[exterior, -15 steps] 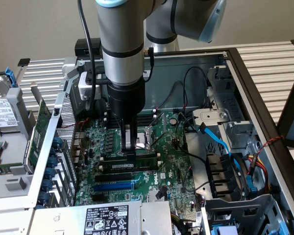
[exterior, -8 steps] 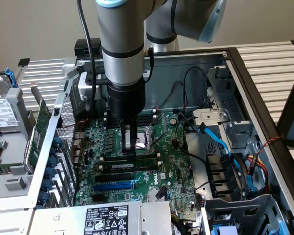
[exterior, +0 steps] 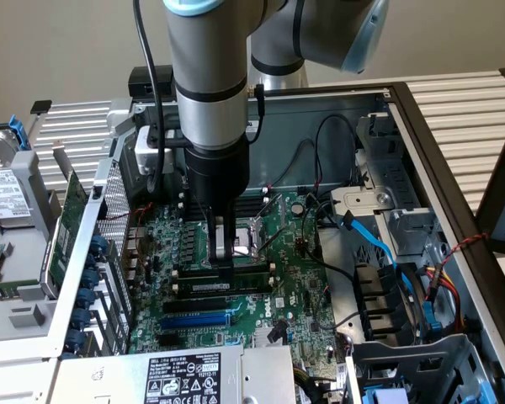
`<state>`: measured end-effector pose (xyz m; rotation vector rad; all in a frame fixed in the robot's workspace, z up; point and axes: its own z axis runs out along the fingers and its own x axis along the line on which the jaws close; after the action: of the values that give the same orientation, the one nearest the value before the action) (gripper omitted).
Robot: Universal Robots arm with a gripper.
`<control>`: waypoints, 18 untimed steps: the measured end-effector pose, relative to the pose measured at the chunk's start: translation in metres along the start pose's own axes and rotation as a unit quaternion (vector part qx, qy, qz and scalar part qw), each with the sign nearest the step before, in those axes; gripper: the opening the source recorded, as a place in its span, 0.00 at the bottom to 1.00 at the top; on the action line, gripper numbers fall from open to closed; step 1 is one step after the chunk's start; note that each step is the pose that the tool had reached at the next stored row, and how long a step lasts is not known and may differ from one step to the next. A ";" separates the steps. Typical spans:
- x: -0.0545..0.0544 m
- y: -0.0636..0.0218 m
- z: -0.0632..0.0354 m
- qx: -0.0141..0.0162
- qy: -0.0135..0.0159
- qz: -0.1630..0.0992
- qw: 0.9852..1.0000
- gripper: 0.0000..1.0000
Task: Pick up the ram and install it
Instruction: 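Press down the ram until it locks into place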
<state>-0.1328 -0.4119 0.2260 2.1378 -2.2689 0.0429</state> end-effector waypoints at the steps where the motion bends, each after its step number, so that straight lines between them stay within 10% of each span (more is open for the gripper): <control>1: 0.000 0.0000 0.0003 0.000 0.000 0.000 1.000 0.10; 9: 0.000 0.0004 -0.0005 0.000 -0.001 0.000 1.000 0.10; 18: 0.001 0.0004 -0.0242 0.000 -0.001 0.000 1.000 0.10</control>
<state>-0.1333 -0.4119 0.2502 2.1384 -2.2698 0.0417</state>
